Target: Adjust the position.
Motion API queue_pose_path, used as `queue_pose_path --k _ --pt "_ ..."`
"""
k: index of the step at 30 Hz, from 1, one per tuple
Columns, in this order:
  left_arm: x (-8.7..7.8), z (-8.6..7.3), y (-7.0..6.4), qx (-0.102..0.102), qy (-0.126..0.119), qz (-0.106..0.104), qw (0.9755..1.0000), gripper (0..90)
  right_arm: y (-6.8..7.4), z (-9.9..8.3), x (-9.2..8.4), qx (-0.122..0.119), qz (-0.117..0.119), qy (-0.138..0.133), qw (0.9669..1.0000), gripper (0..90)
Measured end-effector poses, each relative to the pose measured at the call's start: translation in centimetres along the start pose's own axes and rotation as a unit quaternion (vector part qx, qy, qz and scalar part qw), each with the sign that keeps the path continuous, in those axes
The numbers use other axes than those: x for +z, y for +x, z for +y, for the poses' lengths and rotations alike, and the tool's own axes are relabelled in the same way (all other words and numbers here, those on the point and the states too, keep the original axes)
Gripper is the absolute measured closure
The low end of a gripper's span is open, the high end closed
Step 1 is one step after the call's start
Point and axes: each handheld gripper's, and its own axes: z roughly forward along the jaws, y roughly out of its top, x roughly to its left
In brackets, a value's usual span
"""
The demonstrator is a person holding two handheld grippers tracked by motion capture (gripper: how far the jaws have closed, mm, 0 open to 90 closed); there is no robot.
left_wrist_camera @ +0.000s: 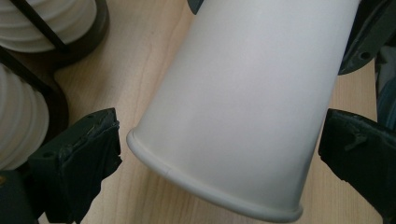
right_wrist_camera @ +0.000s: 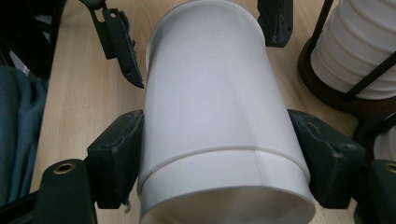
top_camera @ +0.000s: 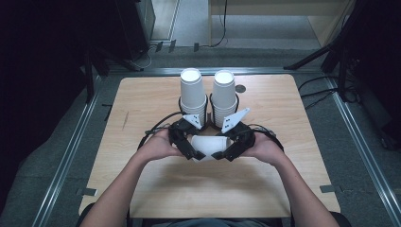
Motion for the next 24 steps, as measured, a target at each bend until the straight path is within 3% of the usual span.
queue_pose_path --k 7,10,16,19,23,24 --pt "-0.7 -0.4 0.2 -0.013 -0.037 -0.017 0.9991 0.0 -0.2 -0.2 -0.9 0.006 0.001 -0.024 0.9997 23.0" --pt "-0.9 -0.6 0.3 -0.023 -0.062 -0.03 0.9974 0.0 -0.3 -0.3 -1.5 0.007 0.003 -0.04 0.9992 23.1" --pt "-0.9 -0.9 0.3 -0.029 -0.071 -0.039 0.9963 0.0 -0.2 -0.3 -2.1 0.008 0.0 -0.053 0.9985 23.2" --pt "-0.9 -1.1 0.4 -0.035 -0.081 -0.051 0.9948 0.0 -0.2 -0.3 -2.4 0.009 0.001 -0.06 0.9981 23.2" --pt "-0.9 -1.1 0.6 -0.054 -0.112 -0.073 0.9896 0.0 -0.2 -0.3 -3.1 0.014 0.008 -0.086 0.9962 23.2" --pt "-0.9 -1.1 0.6 -0.054 -0.112 -0.073 0.9896 0.0 -0.2 -0.3 -3.1 0.014 0.008 -0.086 0.9962 23.2"
